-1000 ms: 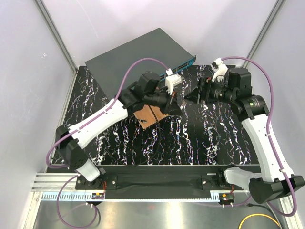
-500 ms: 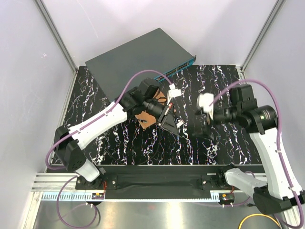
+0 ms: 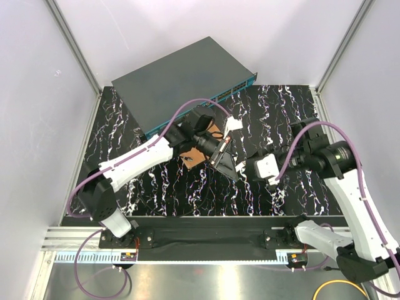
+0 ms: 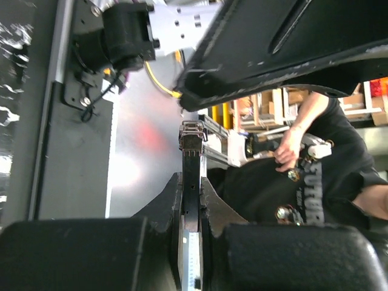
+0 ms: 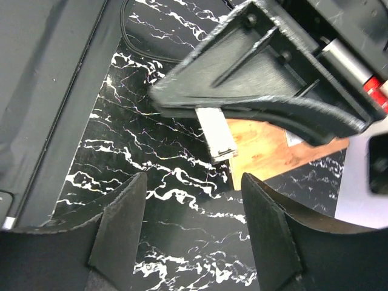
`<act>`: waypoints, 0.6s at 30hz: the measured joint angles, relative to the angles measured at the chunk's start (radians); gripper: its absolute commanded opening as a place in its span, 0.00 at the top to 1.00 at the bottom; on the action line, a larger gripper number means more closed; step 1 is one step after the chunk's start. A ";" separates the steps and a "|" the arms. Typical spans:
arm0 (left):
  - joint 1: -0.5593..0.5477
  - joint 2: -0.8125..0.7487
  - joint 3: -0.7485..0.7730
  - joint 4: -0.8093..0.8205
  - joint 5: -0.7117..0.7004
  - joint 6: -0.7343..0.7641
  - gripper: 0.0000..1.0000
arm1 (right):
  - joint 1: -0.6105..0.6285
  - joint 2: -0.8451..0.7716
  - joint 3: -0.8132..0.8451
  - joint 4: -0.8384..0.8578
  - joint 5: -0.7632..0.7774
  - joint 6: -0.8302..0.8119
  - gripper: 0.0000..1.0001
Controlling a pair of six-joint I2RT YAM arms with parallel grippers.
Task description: Insert the plug into the switch port
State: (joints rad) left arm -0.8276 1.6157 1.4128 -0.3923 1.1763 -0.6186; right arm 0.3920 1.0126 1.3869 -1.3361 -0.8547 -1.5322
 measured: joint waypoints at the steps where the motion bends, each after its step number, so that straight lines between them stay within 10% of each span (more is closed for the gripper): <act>1: -0.004 0.003 0.000 -0.005 0.006 0.000 1.00 | 0.003 0.010 0.000 0.000 0.000 -0.013 0.32; 18: -0.055 0.044 0.001 -0.075 0.042 0.023 1.00 | 0.173 0.035 -0.011 0.000 0.030 -0.076 0.46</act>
State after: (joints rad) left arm -0.8825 1.6600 1.4139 -0.4671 1.2179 -0.5961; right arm 0.5648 1.0477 1.3758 -1.3365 -0.8249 -1.6081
